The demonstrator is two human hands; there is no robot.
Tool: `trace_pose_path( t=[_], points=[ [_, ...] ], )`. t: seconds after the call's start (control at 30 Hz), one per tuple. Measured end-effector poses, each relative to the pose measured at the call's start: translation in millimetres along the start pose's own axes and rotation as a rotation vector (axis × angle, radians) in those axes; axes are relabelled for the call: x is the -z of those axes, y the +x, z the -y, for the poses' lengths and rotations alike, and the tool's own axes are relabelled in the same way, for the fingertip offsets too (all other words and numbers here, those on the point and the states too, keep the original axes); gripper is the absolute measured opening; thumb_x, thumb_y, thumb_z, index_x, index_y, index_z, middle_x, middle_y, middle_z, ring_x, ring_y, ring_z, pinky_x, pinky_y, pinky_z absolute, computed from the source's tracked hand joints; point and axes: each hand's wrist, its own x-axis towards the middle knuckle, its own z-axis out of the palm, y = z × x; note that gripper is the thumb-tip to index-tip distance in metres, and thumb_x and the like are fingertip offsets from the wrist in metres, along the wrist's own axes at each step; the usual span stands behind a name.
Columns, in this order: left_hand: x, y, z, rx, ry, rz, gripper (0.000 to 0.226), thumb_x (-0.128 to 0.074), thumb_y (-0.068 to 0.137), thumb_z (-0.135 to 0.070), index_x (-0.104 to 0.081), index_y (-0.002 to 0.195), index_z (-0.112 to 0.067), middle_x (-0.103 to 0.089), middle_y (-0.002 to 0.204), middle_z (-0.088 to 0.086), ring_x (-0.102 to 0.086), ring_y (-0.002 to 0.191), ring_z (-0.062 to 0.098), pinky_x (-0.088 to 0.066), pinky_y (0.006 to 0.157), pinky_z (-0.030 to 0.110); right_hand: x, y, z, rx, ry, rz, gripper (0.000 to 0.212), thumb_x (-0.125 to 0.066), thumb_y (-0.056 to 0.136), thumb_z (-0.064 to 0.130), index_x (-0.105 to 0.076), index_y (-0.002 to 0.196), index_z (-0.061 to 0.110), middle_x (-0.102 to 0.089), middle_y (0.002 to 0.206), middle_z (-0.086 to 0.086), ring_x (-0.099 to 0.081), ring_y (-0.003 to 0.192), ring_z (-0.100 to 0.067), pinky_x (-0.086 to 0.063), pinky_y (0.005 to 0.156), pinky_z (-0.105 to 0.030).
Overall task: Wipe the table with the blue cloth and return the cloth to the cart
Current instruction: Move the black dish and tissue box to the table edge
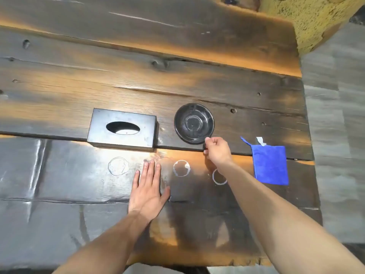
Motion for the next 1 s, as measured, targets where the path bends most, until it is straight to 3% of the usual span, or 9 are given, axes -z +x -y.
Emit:
trace_pose_path(
  t=[0.1,0.23,0.53,0.7,0.8,0.87,1.0],
  points=[
    [-0.8,2.0,2.2,0.028,-0.002,-0.006,0.086,-0.04,0.097,-0.06,-0.014,0.167,-0.017,-0.005,0.174,0.003,0.003,0.162,0.02,-0.004,0.129,0.047,-9.0,13.7,5.2,-0.078,0.19,-0.04,0.019,-0.053,0.104,0.028,-0.057,0.098,0.01,-0.062,0.07,-0.002,-0.061,0.065,-0.019,-0.053,0.068,-0.037],
    [-7.1,2.4,3.6,0.027,0.013,-0.004,0.087,-0.044,0.095,-0.061,-0.018,0.166,-0.017,-0.009,0.174,0.003,-0.001,0.162,0.02,-0.003,0.129,0.046,-13.6,22.1,6.4,-0.168,0.34,-0.043,0.013,-0.053,0.105,0.018,-0.053,0.111,0.007,-0.065,0.083,-0.01,-0.066,0.062,-0.01,-0.055,0.053,-0.02],
    [-9.5,2.0,3.3,0.03,0.061,-0.03,0.086,-0.042,0.095,-0.059,-0.019,0.166,-0.017,-0.013,0.174,0.004,-0.005,0.162,0.021,-0.005,0.13,0.047,-14.3,34.3,3.5,-0.221,0.403,-0.072,0.014,-0.059,0.101,0.008,-0.06,0.114,0.001,-0.073,0.081,-0.013,-0.07,0.057,-0.008,-0.054,0.05,-0.014],
    [-9.9,0.6,3.6,0.027,0.091,-0.045,0.084,-0.034,0.098,-0.062,-0.02,0.166,-0.015,-0.016,0.174,0.007,-0.006,0.162,0.022,-0.008,0.13,0.048,-3.1,44.6,-7.5,-0.212,0.407,-0.128,0.008,-0.059,0.099,0.007,-0.066,0.099,0.004,-0.073,0.062,-0.007,-0.063,0.042,-0.002,-0.049,0.044,-0.013],
    [-10.1,0.8,4.6,0.028,0.103,-0.047,0.086,-0.029,0.099,-0.068,-0.019,0.166,-0.015,-0.015,0.174,0.006,-0.003,0.162,0.021,-0.01,0.129,0.049,18.3,52.7,-14.4,-0.216,0.455,-0.164,0.014,-0.058,0.098,0.006,-0.06,0.086,0.012,-0.068,0.047,0.0,-0.066,0.048,-0.008,-0.053,0.054,-0.019],
    [-9.3,1.3,3.6,0.036,0.101,-0.043,0.088,-0.031,0.098,-0.069,-0.02,0.166,-0.015,-0.015,0.174,0.006,-0.003,0.162,0.022,-0.01,0.129,0.049,37.4,60.5,-18.5,-0.194,0.5,-0.198,0.019,-0.057,0.097,0.003,-0.054,0.082,0.013,-0.066,0.045,-0.001,-0.066,0.05,-0.011,-0.053,0.057,-0.023],
    [-8.0,1.5,1.9,0.05,0.092,-0.039,0.088,-0.035,0.096,-0.068,-0.019,0.166,-0.015,-0.014,0.174,0.007,-0.002,0.162,0.022,-0.008,0.13,0.049,81.2,78.4,-24.3,-0.162,0.565,-0.293,0.024,-0.054,0.096,-0.003,-0.049,0.079,0.013,-0.065,0.055,-0.009,-0.062,0.041,-0.009,-0.05,0.048,-0.021]
  ],
)
